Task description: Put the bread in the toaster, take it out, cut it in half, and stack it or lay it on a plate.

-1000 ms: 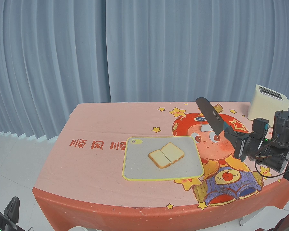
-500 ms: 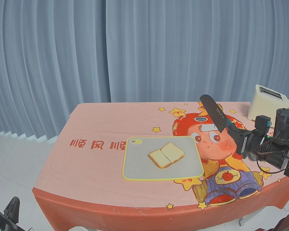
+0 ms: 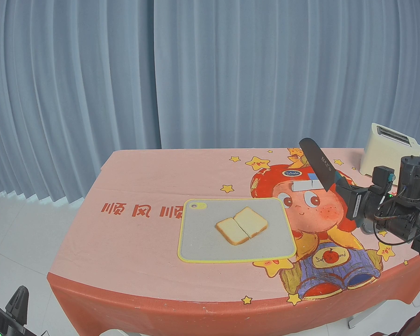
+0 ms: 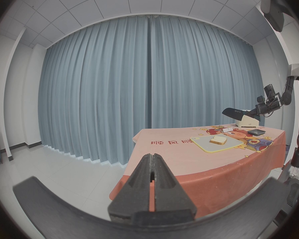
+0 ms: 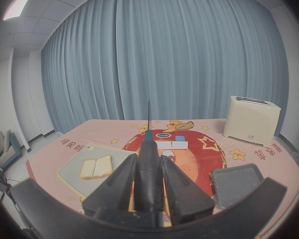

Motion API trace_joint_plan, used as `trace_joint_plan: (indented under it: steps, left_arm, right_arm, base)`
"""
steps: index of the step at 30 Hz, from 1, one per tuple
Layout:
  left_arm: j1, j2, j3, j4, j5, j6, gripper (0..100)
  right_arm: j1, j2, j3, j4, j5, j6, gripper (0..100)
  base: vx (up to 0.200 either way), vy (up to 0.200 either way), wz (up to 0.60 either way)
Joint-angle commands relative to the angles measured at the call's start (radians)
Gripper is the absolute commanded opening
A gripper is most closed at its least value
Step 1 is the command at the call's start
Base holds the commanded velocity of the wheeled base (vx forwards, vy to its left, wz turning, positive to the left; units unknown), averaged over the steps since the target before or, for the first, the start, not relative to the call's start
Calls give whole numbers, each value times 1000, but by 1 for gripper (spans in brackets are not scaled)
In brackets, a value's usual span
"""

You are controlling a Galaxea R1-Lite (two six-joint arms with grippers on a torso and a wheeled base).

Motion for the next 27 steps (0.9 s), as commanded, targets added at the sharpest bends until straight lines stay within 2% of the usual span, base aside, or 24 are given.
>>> trace_joint_plan:
  steps: [1, 27]
  left_arm:
    - [0, 1, 18, 0, 0, 1, 0]
    - [0, 1, 18, 0, 0, 1, 0]
  right_arm:
    - [-7, 14, 0, 0, 0, -1, 0]
    - [-19, 34, 3, -1, 0, -1, 0]
  base:
    - [0, 0, 0]
    - [0, 0, 0]
